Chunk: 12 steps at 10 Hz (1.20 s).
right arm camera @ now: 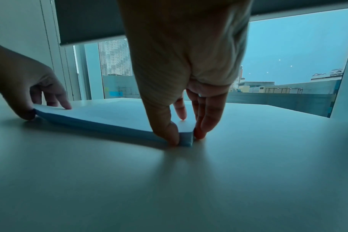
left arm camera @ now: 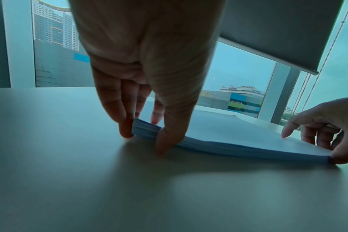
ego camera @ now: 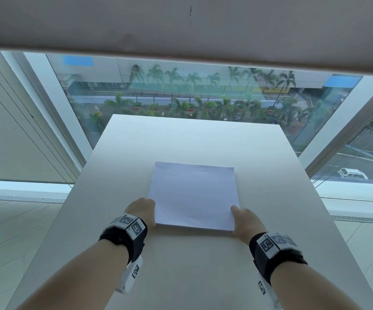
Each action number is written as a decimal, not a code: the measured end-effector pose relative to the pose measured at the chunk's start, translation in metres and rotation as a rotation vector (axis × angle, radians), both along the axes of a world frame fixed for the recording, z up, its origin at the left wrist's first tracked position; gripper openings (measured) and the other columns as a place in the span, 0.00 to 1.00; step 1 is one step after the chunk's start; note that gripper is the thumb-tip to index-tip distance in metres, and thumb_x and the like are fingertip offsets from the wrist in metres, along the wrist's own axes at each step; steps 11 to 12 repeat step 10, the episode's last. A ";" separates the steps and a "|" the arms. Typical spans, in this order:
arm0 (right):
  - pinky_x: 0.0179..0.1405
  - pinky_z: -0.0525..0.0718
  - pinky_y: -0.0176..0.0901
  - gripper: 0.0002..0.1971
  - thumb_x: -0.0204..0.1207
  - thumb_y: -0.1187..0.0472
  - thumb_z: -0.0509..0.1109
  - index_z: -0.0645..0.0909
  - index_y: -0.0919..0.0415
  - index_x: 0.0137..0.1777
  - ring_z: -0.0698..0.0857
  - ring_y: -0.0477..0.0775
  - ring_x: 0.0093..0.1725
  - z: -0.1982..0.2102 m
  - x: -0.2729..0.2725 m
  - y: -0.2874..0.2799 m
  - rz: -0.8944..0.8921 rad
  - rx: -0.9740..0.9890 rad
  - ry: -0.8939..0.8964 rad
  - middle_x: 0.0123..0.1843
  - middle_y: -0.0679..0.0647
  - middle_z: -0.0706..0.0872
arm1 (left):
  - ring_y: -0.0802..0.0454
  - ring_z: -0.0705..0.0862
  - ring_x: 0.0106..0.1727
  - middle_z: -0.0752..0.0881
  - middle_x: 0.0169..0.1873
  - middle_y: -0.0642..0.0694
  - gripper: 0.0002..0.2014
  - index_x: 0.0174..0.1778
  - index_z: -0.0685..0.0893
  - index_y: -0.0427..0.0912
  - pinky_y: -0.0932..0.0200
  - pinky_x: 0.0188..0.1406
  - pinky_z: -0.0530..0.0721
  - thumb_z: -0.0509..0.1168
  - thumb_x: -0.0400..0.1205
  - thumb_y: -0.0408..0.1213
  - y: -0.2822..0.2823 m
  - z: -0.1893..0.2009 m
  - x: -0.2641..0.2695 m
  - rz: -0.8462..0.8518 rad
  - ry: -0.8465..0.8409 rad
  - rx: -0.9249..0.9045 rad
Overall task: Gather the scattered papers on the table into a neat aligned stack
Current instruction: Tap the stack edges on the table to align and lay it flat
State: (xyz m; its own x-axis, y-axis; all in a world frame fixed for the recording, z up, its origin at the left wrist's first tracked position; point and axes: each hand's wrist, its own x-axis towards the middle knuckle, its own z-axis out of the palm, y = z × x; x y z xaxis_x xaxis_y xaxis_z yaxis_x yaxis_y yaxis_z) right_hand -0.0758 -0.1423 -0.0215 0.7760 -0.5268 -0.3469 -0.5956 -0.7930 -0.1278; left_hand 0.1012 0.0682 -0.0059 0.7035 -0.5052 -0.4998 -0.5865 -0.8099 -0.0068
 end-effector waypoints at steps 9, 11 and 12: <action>0.63 0.72 0.44 0.17 0.65 0.56 0.67 0.63 0.58 0.48 0.69 0.64 0.65 0.004 -0.037 0.019 -0.361 0.197 0.019 0.56 0.56 0.64 | 0.43 0.69 0.75 0.67 0.73 0.42 0.38 0.65 0.70 0.43 0.51 0.72 0.72 0.79 0.62 0.51 0.050 -0.024 -0.016 0.372 0.086 -0.138; 0.66 0.70 0.45 0.21 0.63 0.53 0.69 0.64 0.55 0.52 0.66 0.63 0.68 0.001 -0.055 0.025 -0.316 0.247 0.008 0.63 0.56 0.65 | 0.41 0.62 0.80 0.61 0.79 0.40 0.45 0.72 0.66 0.45 0.51 0.77 0.65 0.78 0.61 0.54 0.064 -0.030 -0.023 0.410 0.083 -0.134; 0.66 0.70 0.45 0.21 0.63 0.53 0.69 0.64 0.55 0.52 0.66 0.63 0.68 0.001 -0.055 0.025 -0.316 0.247 0.008 0.63 0.56 0.65 | 0.41 0.62 0.80 0.61 0.79 0.40 0.45 0.72 0.66 0.45 0.51 0.77 0.65 0.78 0.61 0.54 0.064 -0.030 -0.023 0.410 0.083 -0.134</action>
